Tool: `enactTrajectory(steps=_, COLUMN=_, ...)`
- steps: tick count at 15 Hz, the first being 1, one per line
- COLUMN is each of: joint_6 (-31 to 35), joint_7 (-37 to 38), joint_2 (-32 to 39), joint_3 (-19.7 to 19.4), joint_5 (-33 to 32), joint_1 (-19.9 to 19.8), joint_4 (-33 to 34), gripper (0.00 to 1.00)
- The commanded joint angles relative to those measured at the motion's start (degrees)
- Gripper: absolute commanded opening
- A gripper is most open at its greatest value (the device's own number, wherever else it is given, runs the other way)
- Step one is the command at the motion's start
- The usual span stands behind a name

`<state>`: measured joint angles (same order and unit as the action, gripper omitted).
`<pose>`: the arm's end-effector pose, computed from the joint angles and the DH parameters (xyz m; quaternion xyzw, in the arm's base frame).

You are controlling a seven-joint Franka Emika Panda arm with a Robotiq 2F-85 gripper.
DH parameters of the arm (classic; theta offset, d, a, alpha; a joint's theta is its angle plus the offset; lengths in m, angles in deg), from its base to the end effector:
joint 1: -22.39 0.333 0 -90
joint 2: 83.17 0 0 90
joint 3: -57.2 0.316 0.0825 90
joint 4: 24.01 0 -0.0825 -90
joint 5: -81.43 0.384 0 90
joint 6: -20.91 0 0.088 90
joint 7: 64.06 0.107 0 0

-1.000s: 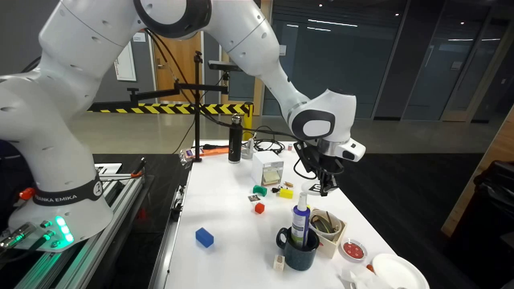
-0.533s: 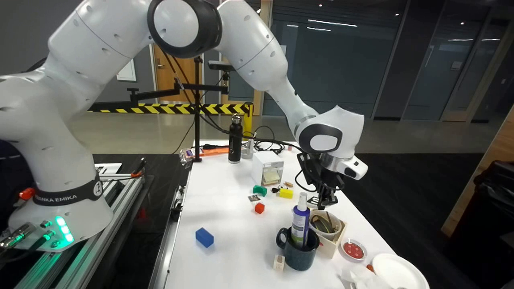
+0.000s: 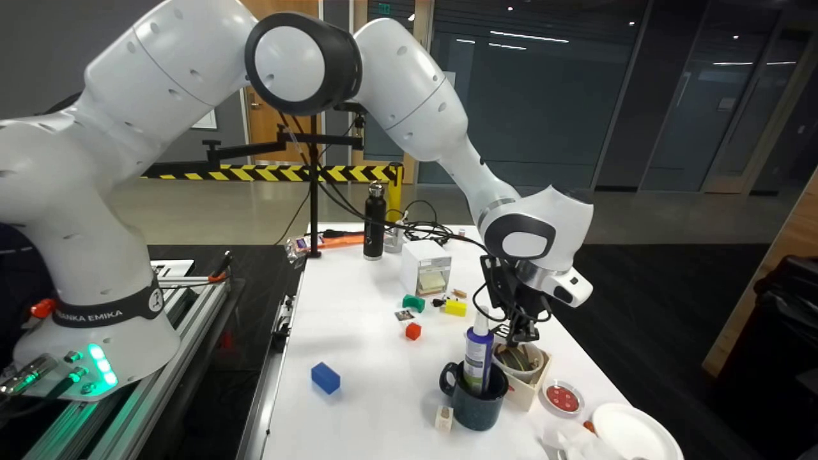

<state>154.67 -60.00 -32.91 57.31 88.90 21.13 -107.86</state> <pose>0.7162 -0.0125 0.1561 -0.9947 0.0908 0.0043 0.0476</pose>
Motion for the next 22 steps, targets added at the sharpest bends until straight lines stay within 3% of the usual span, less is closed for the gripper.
enactTrajectory(steps=1, joint_6=-2.6, joint_7=1.4, joint_2=2.6, joint_3=1.4, joint_5=2.9, joint_1=-2.1, joint_4=4.5, gripper=0.01)
enactTrajectory(steps=12, joint_6=-1.6, joint_7=2.1, joint_2=3.8, joint_3=2.0, joint_5=7.6, joint_1=-5.9, joint_4=4.9, gripper=0.01)
enactTrajectory(steps=22, joint_6=-1.5, joint_7=2.2, joint_2=4.9, joint_3=2.3, joint_5=8.5, joint_1=-6.9, joint_4=4.9, gripper=0.01)
